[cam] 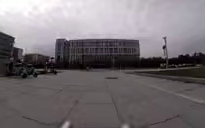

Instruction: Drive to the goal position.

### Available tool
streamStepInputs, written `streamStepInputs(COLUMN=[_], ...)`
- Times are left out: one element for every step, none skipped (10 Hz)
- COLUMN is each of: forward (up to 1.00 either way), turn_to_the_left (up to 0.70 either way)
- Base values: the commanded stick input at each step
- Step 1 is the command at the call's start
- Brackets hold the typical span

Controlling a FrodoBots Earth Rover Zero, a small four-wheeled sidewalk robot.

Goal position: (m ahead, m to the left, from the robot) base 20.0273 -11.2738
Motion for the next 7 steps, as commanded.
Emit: streamStepInputs(forward=[0.70, 0.70, 0.70, 0.70, 0.70, 0.70, 0.70], turn_to_the_left=[0.00, 0.00, 0.00, 0.00, 0.00, 0.00, 0.00])
